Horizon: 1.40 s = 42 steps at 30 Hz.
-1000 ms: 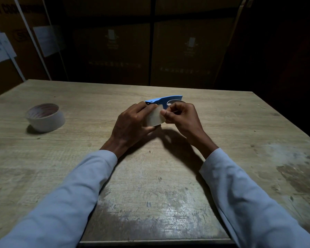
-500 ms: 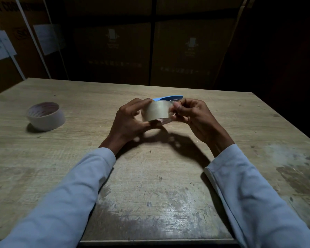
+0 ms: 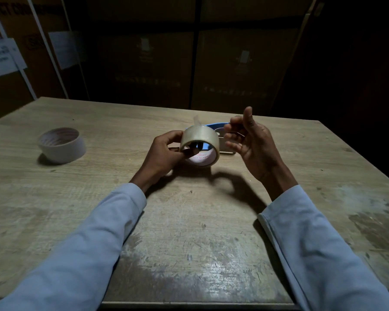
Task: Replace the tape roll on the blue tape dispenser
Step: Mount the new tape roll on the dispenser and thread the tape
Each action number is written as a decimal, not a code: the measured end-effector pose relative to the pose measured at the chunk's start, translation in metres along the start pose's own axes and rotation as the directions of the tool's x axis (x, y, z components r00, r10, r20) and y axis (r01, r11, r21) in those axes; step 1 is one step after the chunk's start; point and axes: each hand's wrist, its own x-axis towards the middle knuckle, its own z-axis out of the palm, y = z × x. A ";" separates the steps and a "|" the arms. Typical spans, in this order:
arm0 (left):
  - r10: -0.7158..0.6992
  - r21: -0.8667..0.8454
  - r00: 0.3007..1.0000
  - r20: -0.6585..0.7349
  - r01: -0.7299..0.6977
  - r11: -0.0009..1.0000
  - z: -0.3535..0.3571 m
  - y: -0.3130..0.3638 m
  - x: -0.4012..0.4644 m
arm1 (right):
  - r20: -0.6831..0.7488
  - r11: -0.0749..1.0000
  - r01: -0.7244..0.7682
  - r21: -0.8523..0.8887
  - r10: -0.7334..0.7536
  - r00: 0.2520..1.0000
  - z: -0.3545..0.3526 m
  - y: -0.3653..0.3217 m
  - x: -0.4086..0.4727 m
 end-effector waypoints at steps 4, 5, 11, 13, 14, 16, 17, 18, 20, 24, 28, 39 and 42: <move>-0.047 -0.127 0.999 -0.027 0.043 0.991 0.004 0.004 -0.002 | 0.044 0.945 0.038 -0.324 -0.025 0.999 -0.011 0.011 0.002; -0.059 -0.157 0.998 -0.029 0.054 0.986 0.005 0.005 -0.003 | 0.107 0.928 0.016 -0.372 0.026 0.994 -0.011 0.012 0.001; -0.073 -0.283 0.994 0.082 0.093 0.955 0.007 0.011 -0.005 | 0.165 0.946 -0.003 -0.325 0.060 0.984 -0.004 0.013 -0.004; -0.034 -0.231 0.993 0.110 0.059 0.971 0.007 0.010 -0.002 | 0.093 0.949 0.095 -0.300 -0.070 0.993 -0.007 0.006 -0.001; -0.007 -0.138 0.996 0.086 0.019 0.990 0.007 0.008 0.001 | 0.043 0.931 0.147 -0.334 -0.141 0.989 -0.010 0.003 0.001; 0.115 0.189 0.993 0.012 -0.115 0.975 0.009 0.002 0.009 | -0.015 0.869 0.240 -0.433 -0.274 0.962 -0.019 -0.001 0.004; 0.186 0.334 0.982 -0.017 -0.170 0.927 0.011 0.000 0.012 | -0.019 0.838 0.268 -0.476 -0.315 0.949 -0.024 0.000 0.006; 0.236 0.422 0.971 -0.039 -0.198 0.885 0.015 -0.001 0.015 | -0.018 0.808 0.283 -0.516 -0.341 0.940 -0.029 0.003 0.009; 0.253 0.485 0.966 -0.057 -0.194 0.853 0.025 -0.002 0.021 | 0.004 0.736 0.302 -0.606 -0.377 0.926 -0.037 0.011 0.015; 0.210 0.601 0.977 -0.043 -0.143 0.786 0.042 -0.011 0.034 | 0.149 0.464 0.370 -0.805 -0.445 0.883 -0.050 0.026 0.020; 0.231 0.618 0.971 -0.063 -0.144 0.773 0.046 -0.015 0.043 | 0.211 0.341 0.421 -0.840 -0.510 0.834 -0.050 0.024 0.018; 0.147 0.304 0.976 0.157 -0.190 0.934 0.013 -0.018 0.054 | 0.375 0.161 0.503 -0.849 -0.488 0.789 -0.048 0.025 0.015; 0.146 0.292 0.975 0.168 -0.191 0.937 0.010 -0.018 0.054 | 0.391 0.155 0.513 -0.845 -0.475 0.788 -0.046 0.025 0.014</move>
